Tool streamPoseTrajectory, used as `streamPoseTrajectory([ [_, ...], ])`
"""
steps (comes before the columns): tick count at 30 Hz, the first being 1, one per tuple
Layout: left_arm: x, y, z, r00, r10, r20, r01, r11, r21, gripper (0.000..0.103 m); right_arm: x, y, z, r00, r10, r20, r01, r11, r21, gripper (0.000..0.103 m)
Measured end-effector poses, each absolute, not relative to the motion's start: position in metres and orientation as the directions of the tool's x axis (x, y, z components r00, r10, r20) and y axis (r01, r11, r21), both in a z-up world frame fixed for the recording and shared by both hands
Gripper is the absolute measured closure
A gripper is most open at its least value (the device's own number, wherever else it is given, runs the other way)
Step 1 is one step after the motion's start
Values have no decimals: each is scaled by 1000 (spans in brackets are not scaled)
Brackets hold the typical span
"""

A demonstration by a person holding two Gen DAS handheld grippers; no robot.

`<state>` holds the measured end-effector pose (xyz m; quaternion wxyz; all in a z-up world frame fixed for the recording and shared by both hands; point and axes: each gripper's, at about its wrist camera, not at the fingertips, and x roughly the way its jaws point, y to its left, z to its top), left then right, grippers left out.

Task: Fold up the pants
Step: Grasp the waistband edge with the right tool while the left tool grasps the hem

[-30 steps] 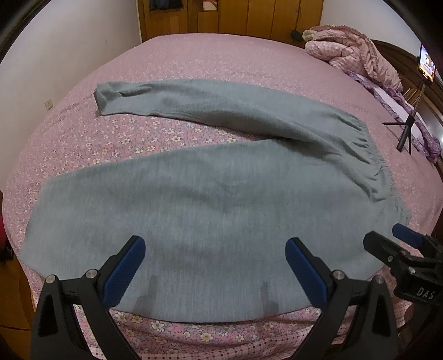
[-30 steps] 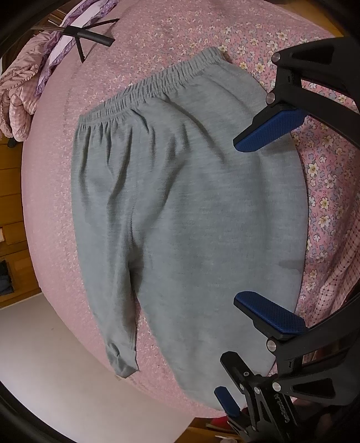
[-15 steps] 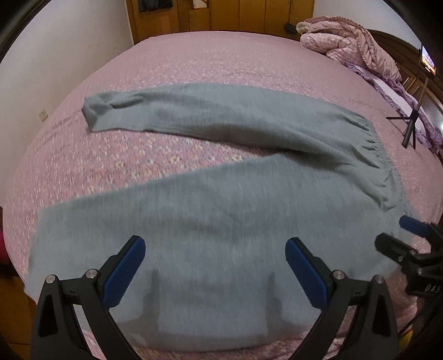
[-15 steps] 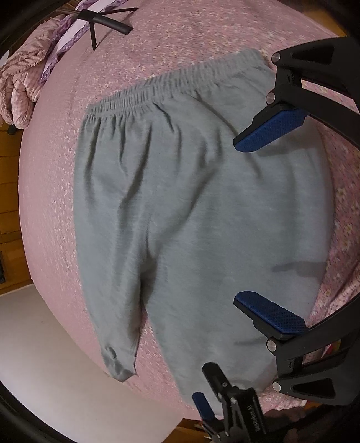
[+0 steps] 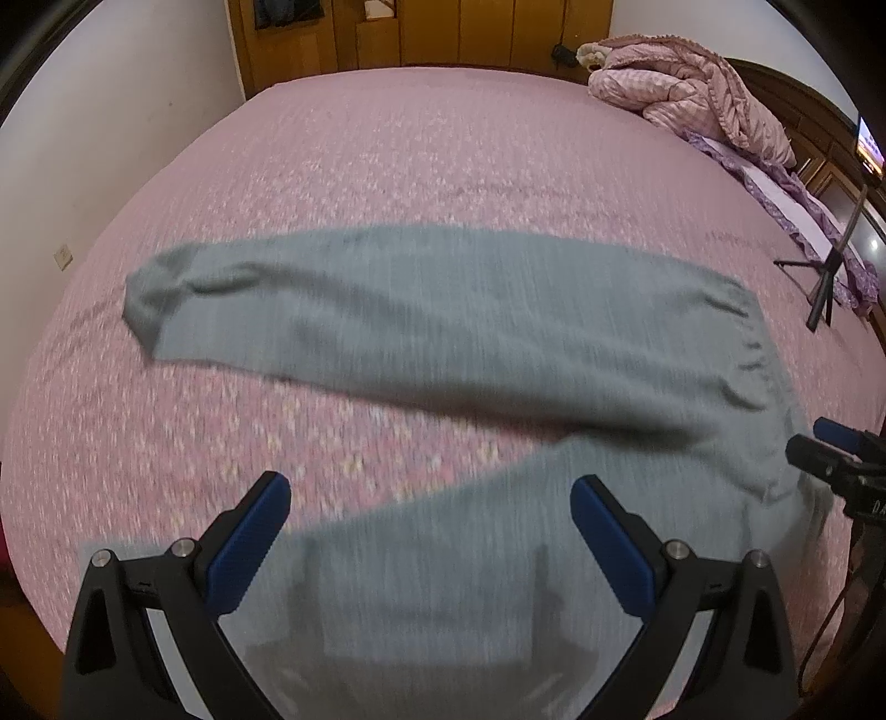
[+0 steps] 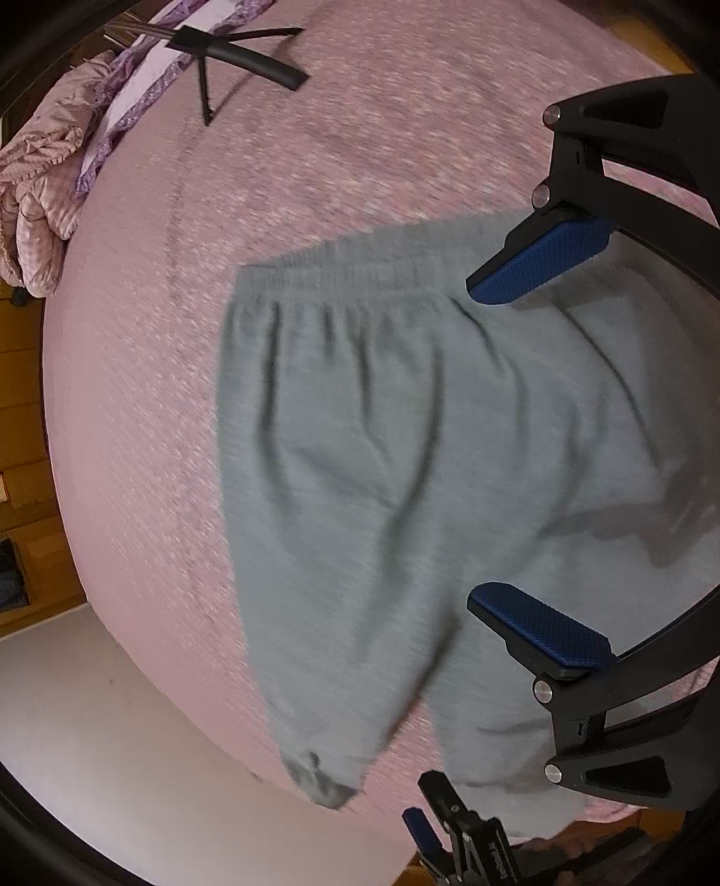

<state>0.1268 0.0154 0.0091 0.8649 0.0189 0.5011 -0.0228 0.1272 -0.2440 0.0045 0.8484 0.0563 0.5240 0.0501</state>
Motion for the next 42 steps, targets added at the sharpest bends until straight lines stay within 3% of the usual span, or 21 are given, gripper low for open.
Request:
streamPoseTrajectory([
  [12, 193, 11, 12, 496, 18, -868, 93, 993, 74, 0, 188, -256, -3, 436, 124, -891, -60, 992, 108, 0],
  [24, 260, -8, 5, 452, -53, -890, 155, 988, 20, 0, 242, -268, -14, 421, 99, -902, -105, 993, 60, 1],
  [32, 303, -9, -7, 449, -23, -893, 206, 975, 79, 0, 275, -276, -24, 374, 98, -922, -130, 990, 53, 0],
  [36, 316, -7, -21, 404, -47, -913, 301, 950, 84, 0, 295, -275, -33, 351, 86, -932, -156, 987, 33, 0],
  [40, 321, -11, -41, 383, 8, -924, 403, 899, 175, 0, 309, -274, -44, 324, 88, -942, -184, 983, 29, 3],
  [42, 325, -5, -44, 370, -45, -928, 414, 902, 121, 0, 316, -273, -50, 312, 91, -946, -193, 981, 31, 4],
])
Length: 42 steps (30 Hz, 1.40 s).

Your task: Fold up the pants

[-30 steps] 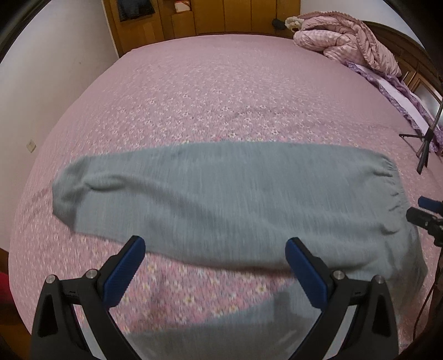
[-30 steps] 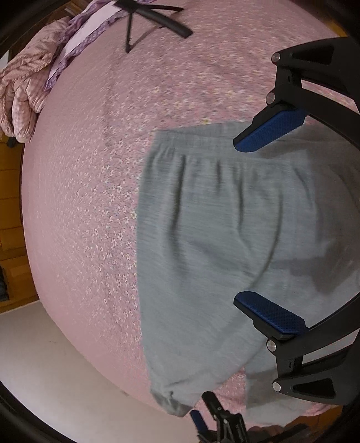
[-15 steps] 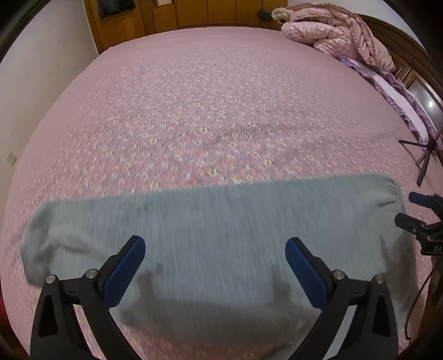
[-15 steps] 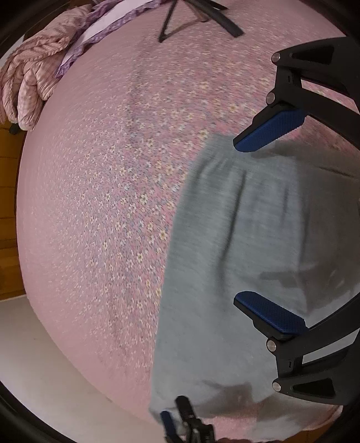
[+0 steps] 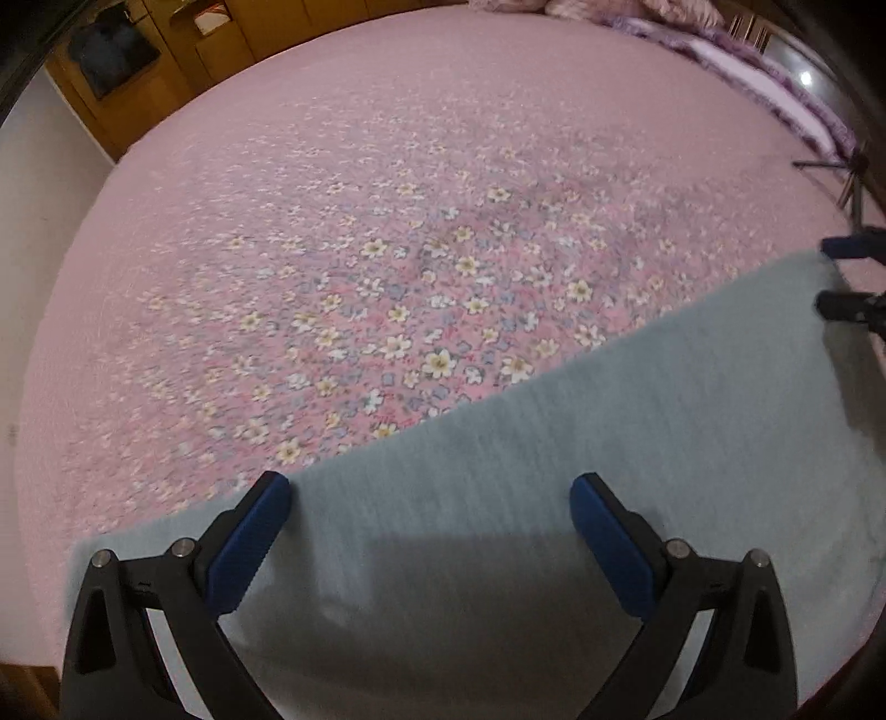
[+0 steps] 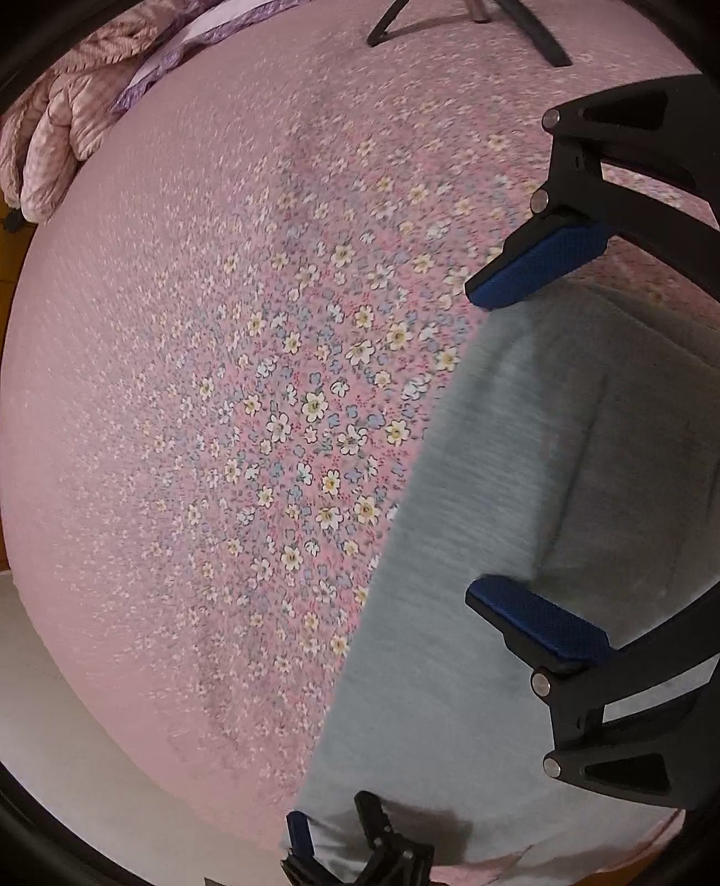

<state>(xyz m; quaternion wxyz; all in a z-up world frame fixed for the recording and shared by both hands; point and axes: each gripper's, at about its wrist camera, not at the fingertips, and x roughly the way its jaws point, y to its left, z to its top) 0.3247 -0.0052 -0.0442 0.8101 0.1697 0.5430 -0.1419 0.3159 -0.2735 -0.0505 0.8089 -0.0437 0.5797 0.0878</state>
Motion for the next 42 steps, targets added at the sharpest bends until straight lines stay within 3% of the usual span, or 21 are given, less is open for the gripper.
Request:
streamPoseTrajectory([
  [4, 336, 10, -51, 318, -133, -939, 415, 910, 11, 0, 325, -276, -62, 285, 123, -951, -205, 977, 65, 1],
  [12, 352, 12, -52, 297, -144, -944, 471, 882, 13, 0, 333, -274, -74, 274, 139, -952, -277, 959, 60, 0],
  [13, 355, 9, -52, 303, -138, -943, 466, 885, 20, 0, 332, -272, -74, 282, 142, -949, -289, 956, 57, 4],
  [15, 360, 1, -51, 319, -131, -939, 450, 893, 28, 7, 331, -270, -69, 295, 156, -943, -303, 951, 62, 20],
  [16, 359, 0, -49, 326, -143, -935, 442, 897, 17, 11, 328, -268, -65, 306, 167, -937, -312, 948, 67, 37],
  [17, 358, -4, -47, 332, -152, -931, 440, 898, 10, 21, 324, -268, -62, 311, 169, -935, -317, 946, 66, 60],
  [19, 349, -9, -42, 342, -163, -926, 445, 895, 6, 44, 319, -266, -57, 310, 202, -929, -331, 939, 93, 91],
  [20, 346, -13, -40, 340, -175, -924, 452, 892, -3, 63, 315, -265, -54, 313, 202, -928, -330, 939, 93, 93],
  [21, 340, -17, -39, 342, -178, -923, 452, 892, -5, 79, 312, -263, -52, 330, 193, -924, -334, 940, 77, 95],
  [24, 333, -28, -33, 373, -149, -916, 449, 893, 38, 95, 294, -264, -39, 390, 182, -903, -343, 939, 41, 97],
  [32, 334, -25, 3, 489, -164, -857, 362, 932, 28, 98, 293, -287, -3, 502, 170, -848, -245, 968, 49, 98],
  [42, 276, -12, 53, 568, -194, -800, 334, 943, 9, 98, 248, -286, 33, 549, 221, -806, -275, 958, 76, 98],
])
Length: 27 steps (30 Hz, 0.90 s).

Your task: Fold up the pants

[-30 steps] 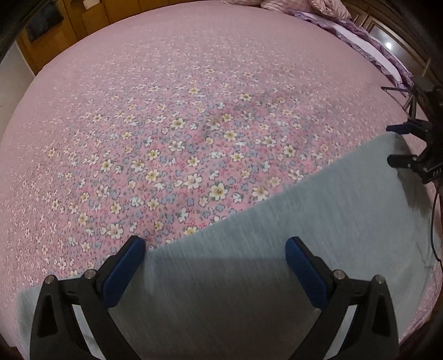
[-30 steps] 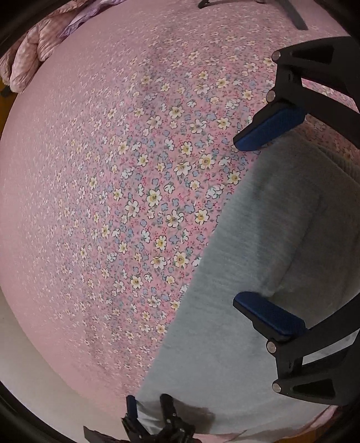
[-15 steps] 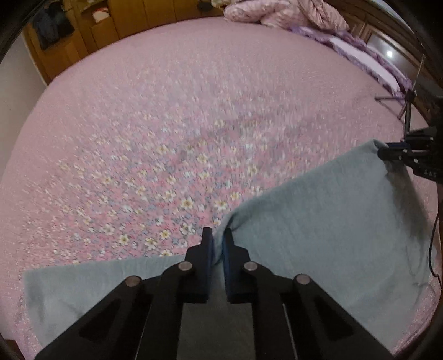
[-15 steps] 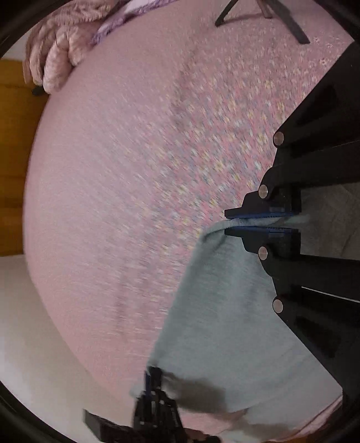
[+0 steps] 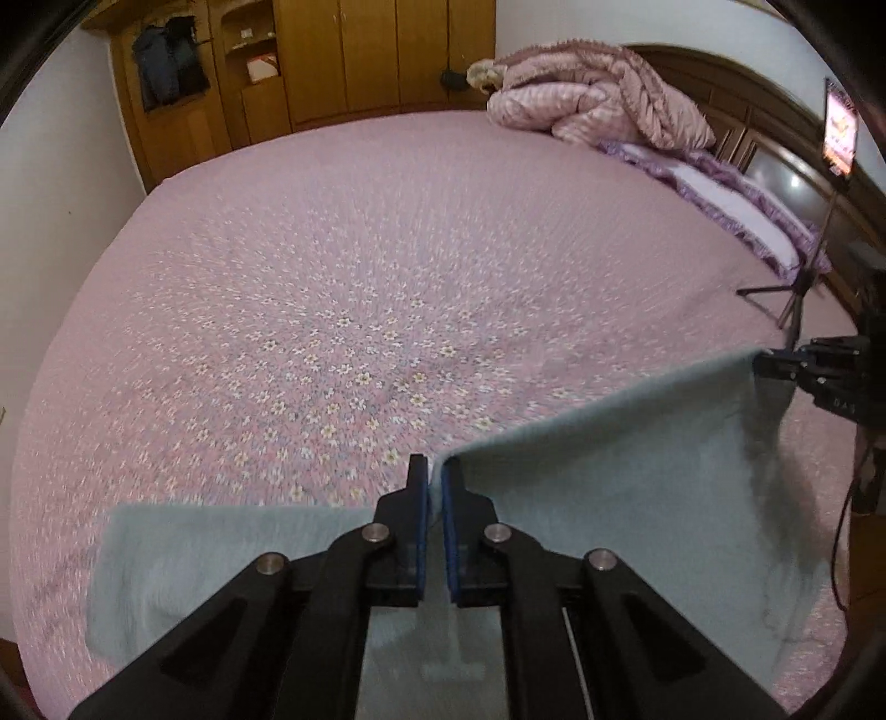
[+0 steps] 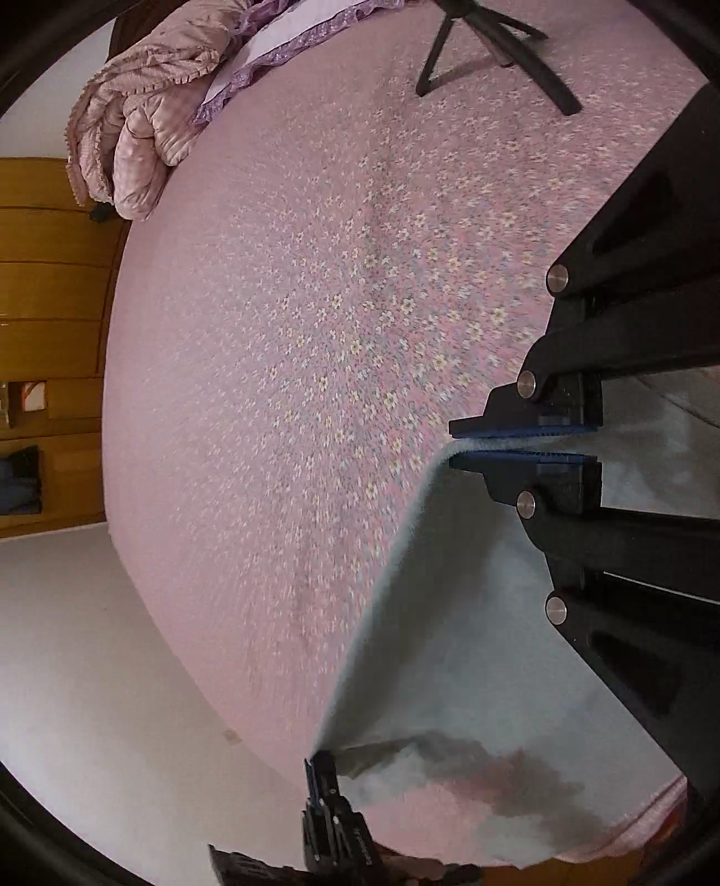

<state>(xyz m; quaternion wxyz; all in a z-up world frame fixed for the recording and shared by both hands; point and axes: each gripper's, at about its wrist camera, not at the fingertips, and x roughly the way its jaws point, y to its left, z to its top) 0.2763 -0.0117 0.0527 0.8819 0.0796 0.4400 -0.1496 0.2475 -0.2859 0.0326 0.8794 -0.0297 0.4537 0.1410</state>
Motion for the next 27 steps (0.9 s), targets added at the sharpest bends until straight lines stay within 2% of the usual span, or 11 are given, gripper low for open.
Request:
streamPoseTrajectory([
  [5, 224, -2, 71, 601, -218, -769, 308, 951, -29, 98, 212, -280, 40, 557, 240, -795, -296, 952, 79, 98],
  [10, 167, -6, 75, 646, -204, -735, 295, 956, -5, 98, 172, -280, 41, 564, 273, -779, -304, 946, 112, 98],
  [20, 87, -2, 64, 613, -282, -738, 260, 954, -149, 98, 103, -279, 23, 549, 268, -792, -291, 949, 119, 98],
  [27, 42, -5, 56, 608, -303, -734, 260, 949, -176, 98, 67, -279, 10, 541, 278, -794, -275, 950, 146, 98],
])
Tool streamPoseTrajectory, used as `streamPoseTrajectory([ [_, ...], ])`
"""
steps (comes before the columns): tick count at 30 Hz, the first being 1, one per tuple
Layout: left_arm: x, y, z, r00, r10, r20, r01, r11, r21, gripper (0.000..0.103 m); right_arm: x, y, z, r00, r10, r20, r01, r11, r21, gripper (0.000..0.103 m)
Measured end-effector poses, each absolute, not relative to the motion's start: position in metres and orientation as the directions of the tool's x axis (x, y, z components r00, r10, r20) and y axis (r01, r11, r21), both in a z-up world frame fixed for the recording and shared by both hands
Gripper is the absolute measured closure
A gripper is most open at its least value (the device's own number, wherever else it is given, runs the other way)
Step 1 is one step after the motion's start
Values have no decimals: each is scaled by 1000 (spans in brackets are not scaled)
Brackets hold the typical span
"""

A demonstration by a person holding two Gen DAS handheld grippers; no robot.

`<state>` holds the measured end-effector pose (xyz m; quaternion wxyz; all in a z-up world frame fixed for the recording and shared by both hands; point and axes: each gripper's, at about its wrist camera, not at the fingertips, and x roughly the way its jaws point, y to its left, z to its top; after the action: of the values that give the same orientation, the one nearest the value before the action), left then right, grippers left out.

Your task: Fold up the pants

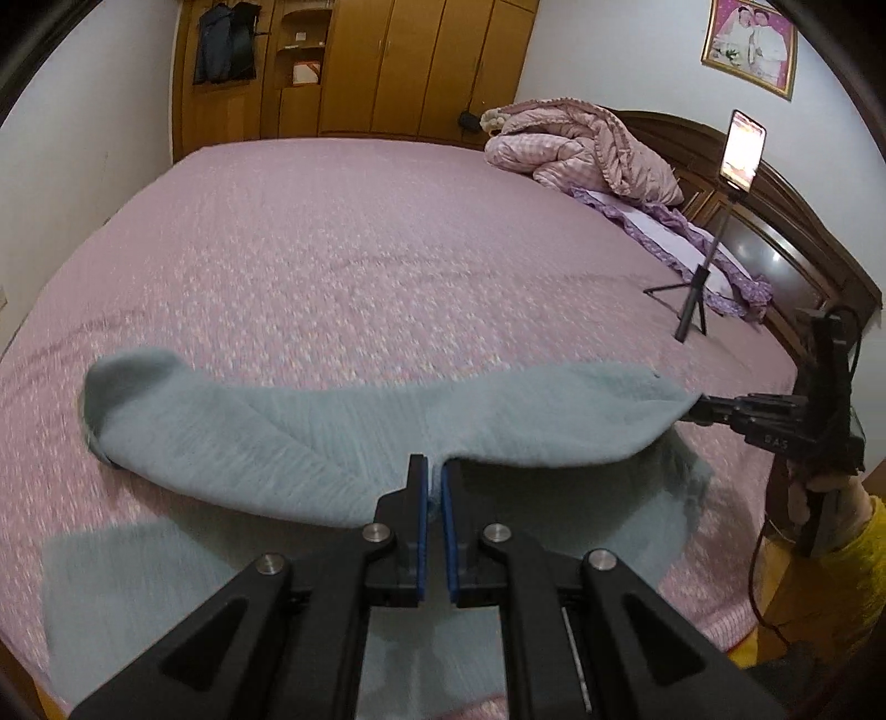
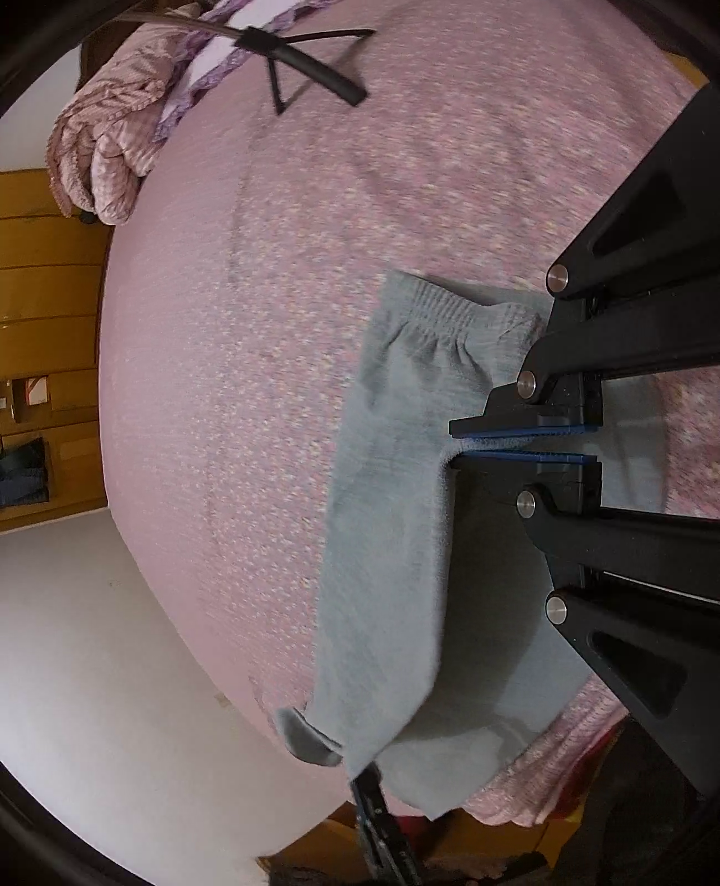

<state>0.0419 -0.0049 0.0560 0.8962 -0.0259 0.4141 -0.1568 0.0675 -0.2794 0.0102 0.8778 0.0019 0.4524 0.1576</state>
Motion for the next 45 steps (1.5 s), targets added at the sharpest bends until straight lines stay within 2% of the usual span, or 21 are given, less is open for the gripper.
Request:
streamPoseTrajectory([
  [14, 26, -4, -6, 448, -298, -843, 218, 951, -220, 98, 48, -275, -46, 433, 229, -872, -213, 966, 148, 97],
  [22, 29, 1, -26, 380, -296, -876, 177, 953, -245, 96, 49, -279, -60, 421, 241, -875, -166, 968, 187, 94],
  [25, 28, 6, -23, 383, -308, -871, 161, 951, -265, 88, 47, -277, -56, 421, 225, -878, -145, 973, 180, 92],
  [27, 25, 11, -20, 391, -306, -868, 153, 952, -266, 81, 44, -275, -52, 423, 211, -881, -127, 977, 173, 87],
  [28, 23, 12, -18, 397, -302, -867, 149, 953, -264, 78, 41, -274, -49, 425, 207, -881, -119, 978, 172, 82],
  [29, 21, 15, -15, 405, -297, -865, 143, 955, -261, 74, 37, -273, -46, 427, 203, -881, -115, 979, 170, 75],
  [30, 19, 16, -13, 411, -294, -863, 138, 956, -260, 68, 35, -273, -44, 428, 194, -883, -108, 981, 163, 73],
  [33, 18, 25, -9, 423, -280, -862, 100, 960, -262, 53, 25, -273, -34, 437, 156, -886, -87, 988, 132, 71],
  [42, 24, 45, -9, 436, -301, -848, 13, 944, -328, 48, 14, -301, -18, 456, 170, -873, 12, 980, 197, 68],
  [45, 25, 45, -11, 429, -297, -853, 3, 945, -328, 47, 15, -310, -16, 455, 186, -871, 46, 972, 231, 64],
])
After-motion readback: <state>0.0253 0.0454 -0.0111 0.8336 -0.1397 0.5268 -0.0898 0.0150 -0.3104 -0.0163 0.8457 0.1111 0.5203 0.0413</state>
